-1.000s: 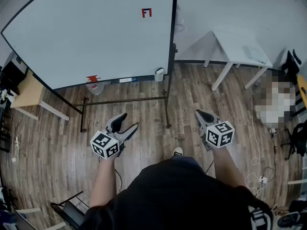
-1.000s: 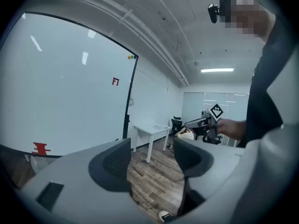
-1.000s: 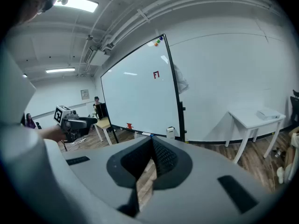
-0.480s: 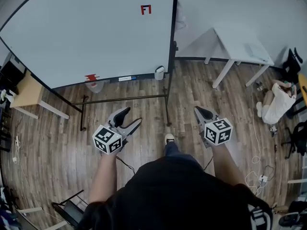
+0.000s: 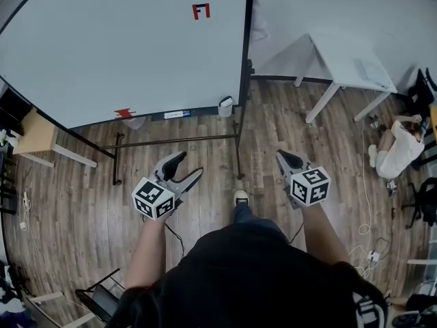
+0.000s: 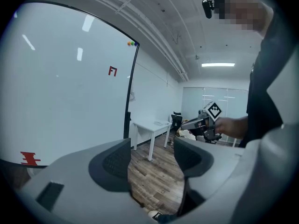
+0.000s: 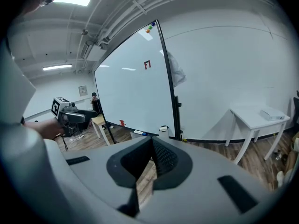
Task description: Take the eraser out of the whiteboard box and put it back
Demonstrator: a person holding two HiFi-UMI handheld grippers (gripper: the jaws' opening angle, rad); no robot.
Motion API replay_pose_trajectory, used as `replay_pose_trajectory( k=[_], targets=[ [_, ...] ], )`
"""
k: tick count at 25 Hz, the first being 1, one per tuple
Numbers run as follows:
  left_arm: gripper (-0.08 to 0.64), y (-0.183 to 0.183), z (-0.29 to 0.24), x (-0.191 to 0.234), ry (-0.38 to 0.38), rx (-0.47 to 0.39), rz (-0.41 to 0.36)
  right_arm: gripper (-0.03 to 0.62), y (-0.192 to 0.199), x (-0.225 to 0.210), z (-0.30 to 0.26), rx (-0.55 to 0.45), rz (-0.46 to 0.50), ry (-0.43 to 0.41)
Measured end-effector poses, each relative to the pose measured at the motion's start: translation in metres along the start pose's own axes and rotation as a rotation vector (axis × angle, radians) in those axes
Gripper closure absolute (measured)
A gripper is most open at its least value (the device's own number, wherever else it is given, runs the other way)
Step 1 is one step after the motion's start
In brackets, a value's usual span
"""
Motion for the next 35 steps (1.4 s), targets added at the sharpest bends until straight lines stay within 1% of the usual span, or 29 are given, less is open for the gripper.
replay_pose_trajectory(
  k=[3, 9, 13, 21, 25, 35],
  targets=[
    [0.265, -0.001, -0.016, 0.009, 0.008, 0.005, 0.008, 0.595, -0.001, -0.013, -0.016, 0.016, -0.006, -0.014],
    [0.265, 0.008, -0.044, 0.027, 0.0, 0.051, 0.03, 0.595, 0.005, -0.037, -0.048, 0.058, -0.021, -0.036],
    [0.265, 0.011, -0.06, 0.038, -0.004, 0.073, 0.031, 0.595, 0.001, -0.047, -0.068, 0.075, -0.018, -0.057],
    [0.265, 0.019, -0.082, 0.061, -0.019, 0.088, 0.058, 0.595, 0.003, -0.064, -0.101, 0.116, -0.009, -0.08],
    [0.265, 0.018, -0.093, 0.07, -0.026, 0.092, 0.06, 0.595, 0.005, -0.073, -0.114, 0.131, -0.012, -0.095],
    [0.265, 0.005, -0.132, 0.095, -0.045, 0.114, 0.055, 0.595, -0.005, -0.105, -0.15, 0.155, 0.001, -0.137]
  ],
)
Point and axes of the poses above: the fingertips, and each gripper's own axes: z backward along the fingers, x to its left, y out of its underside, the point moved 4 cm from there along z, backward along the fingers, and after that the axes turned 5 degrees about z, right-handed, at the moved point
